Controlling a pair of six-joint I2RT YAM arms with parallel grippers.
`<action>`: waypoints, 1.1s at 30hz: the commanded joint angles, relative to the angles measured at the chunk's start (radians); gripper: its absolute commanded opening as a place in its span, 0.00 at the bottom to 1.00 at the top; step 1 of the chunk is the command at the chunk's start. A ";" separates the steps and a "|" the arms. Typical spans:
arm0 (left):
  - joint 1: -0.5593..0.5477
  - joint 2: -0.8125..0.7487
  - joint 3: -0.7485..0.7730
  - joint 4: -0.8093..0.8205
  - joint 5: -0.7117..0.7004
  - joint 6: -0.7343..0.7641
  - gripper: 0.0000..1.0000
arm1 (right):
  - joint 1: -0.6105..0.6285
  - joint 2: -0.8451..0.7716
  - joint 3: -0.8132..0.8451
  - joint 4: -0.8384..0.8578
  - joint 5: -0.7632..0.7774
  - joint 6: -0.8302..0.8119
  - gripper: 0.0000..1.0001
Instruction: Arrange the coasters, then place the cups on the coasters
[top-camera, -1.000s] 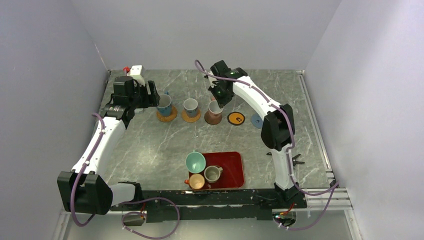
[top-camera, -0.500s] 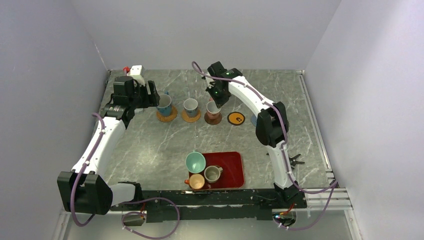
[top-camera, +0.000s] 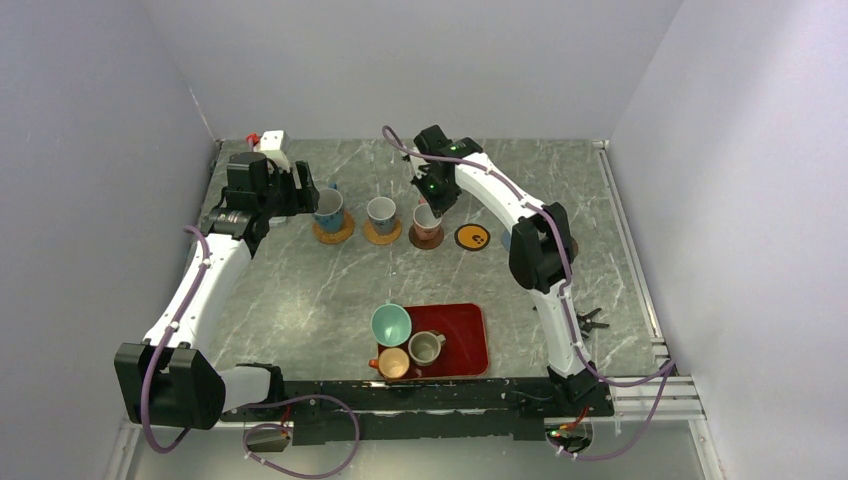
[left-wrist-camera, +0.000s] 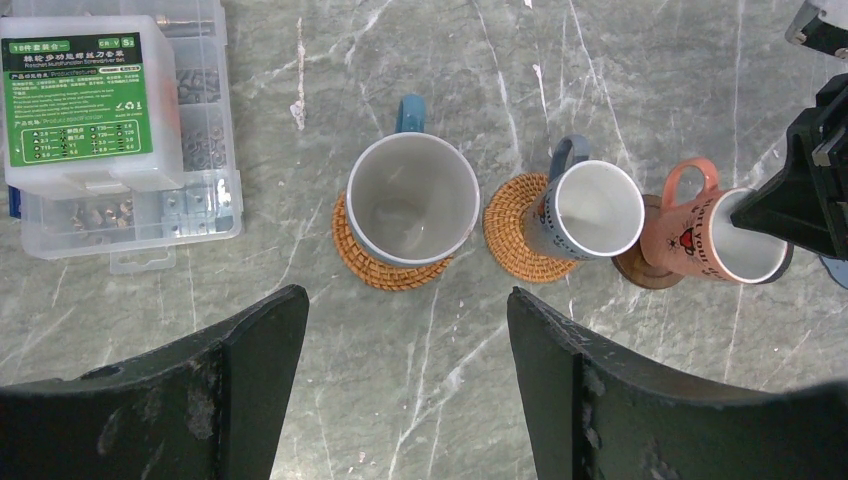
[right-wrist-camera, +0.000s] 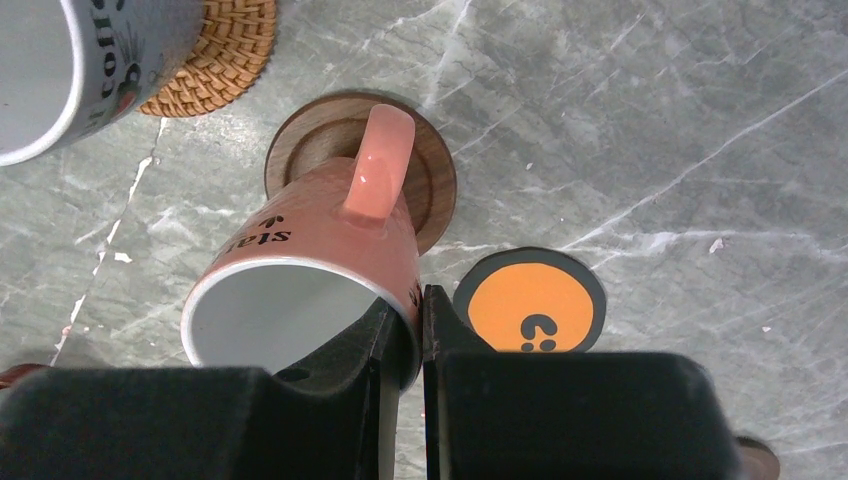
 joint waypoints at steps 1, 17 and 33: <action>-0.003 -0.018 0.028 0.016 -0.010 0.013 0.79 | -0.008 0.004 0.054 0.019 0.002 -0.019 0.00; -0.003 -0.017 0.028 0.014 -0.010 0.014 0.79 | -0.013 0.026 0.068 0.019 0.005 -0.028 0.00; -0.003 -0.016 0.029 0.014 -0.009 0.014 0.79 | -0.013 0.029 0.062 0.018 -0.002 -0.013 0.13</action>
